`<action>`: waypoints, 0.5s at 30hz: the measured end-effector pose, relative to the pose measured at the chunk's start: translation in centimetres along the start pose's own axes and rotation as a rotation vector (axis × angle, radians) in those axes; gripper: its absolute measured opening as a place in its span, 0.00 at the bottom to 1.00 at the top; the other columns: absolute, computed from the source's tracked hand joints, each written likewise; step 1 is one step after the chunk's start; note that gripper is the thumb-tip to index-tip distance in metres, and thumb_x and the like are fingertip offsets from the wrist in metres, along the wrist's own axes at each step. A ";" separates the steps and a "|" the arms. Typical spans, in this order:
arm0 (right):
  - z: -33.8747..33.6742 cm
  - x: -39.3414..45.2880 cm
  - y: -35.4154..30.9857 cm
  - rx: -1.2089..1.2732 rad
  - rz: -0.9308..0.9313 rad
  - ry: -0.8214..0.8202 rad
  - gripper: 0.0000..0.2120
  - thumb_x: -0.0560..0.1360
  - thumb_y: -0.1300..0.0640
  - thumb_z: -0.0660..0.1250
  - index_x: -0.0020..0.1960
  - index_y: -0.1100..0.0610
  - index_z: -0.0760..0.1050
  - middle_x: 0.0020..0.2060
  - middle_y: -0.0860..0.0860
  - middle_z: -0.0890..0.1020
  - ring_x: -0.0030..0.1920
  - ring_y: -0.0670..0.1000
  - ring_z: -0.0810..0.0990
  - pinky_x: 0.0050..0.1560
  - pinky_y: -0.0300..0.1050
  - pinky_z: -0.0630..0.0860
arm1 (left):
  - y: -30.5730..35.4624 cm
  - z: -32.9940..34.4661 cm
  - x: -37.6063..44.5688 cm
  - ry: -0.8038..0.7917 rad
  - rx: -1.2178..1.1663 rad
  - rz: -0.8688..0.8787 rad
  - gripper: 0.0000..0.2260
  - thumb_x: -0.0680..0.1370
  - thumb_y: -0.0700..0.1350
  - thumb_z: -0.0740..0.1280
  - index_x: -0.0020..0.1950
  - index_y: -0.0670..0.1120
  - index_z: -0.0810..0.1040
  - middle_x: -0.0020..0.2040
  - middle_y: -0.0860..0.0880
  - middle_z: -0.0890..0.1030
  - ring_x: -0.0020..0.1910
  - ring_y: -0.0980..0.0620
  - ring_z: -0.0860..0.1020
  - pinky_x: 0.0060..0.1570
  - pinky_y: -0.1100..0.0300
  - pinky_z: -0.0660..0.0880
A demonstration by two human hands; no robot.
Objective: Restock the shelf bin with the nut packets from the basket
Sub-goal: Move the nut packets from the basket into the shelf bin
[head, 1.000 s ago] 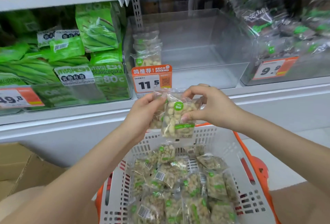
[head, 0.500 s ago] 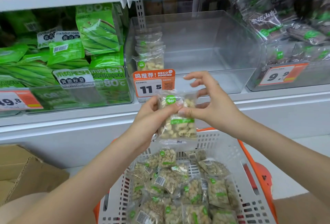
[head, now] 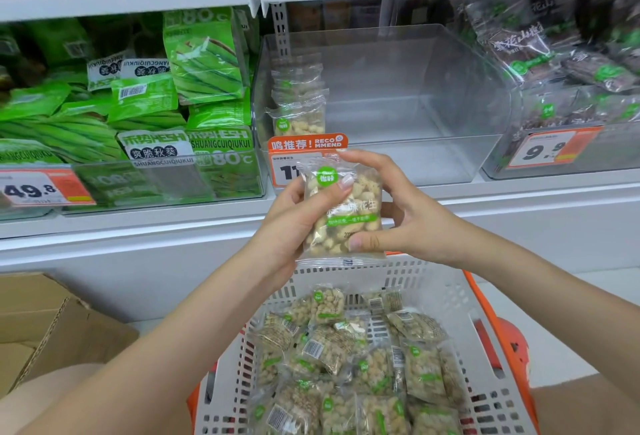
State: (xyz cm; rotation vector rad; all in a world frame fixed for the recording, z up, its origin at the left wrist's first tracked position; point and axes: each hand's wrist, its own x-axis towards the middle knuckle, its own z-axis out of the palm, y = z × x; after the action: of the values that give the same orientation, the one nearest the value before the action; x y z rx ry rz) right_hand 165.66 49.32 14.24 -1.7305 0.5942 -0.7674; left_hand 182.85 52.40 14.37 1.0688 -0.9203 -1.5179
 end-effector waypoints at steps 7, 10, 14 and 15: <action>0.4 0.1 0.2 -0.023 -0.052 0.025 0.34 0.67 0.62 0.76 0.64 0.37 0.67 0.64 0.38 0.72 0.60 0.45 0.77 0.54 0.38 0.76 | 0.2 -0.1 -0.2 -0.029 0.026 0.007 0.25 0.69 0.46 0.72 0.64 0.43 0.72 0.57 0.41 0.81 0.55 0.40 0.81 0.52 0.47 0.79; 0.3 0.2 0.6 -0.041 -0.036 0.063 0.33 0.66 0.62 0.77 0.62 0.39 0.68 0.63 0.42 0.74 0.58 0.46 0.79 0.54 0.40 0.77 | 0.5 0.1 -0.2 -0.027 0.167 0.004 0.25 0.68 0.50 0.73 0.63 0.44 0.72 0.57 0.43 0.82 0.54 0.45 0.82 0.51 0.50 0.79; -1.2 0.5 -0.4 -0.062 -0.048 0.163 0.33 0.60 0.52 0.81 0.59 0.36 0.70 0.56 0.41 0.78 0.53 0.47 0.81 0.52 0.43 0.78 | 2.8 -0.7 0.7 0.072 0.621 0.225 0.08 0.75 0.57 0.66 0.47 0.55 0.78 0.45 0.55 0.81 0.44 0.60 0.78 0.46 0.59 0.73; -2.1 0.8 -1.1 -0.051 -0.056 0.212 0.34 0.58 0.48 0.81 0.59 0.36 0.70 0.56 0.44 0.79 0.53 0.49 0.81 0.52 0.45 0.79 | 3.6 -1.4 0.9 0.144 0.669 0.286 0.07 0.76 0.56 0.63 0.44 0.56 0.77 0.42 0.58 0.80 0.41 0.63 0.77 0.46 0.58 0.73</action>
State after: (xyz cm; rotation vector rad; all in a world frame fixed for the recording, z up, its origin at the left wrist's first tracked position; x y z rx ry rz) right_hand 164.60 47.70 15.82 -1.7306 0.7161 -0.9913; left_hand 185.22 50.79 17.17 1.4155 -1.4581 -0.8926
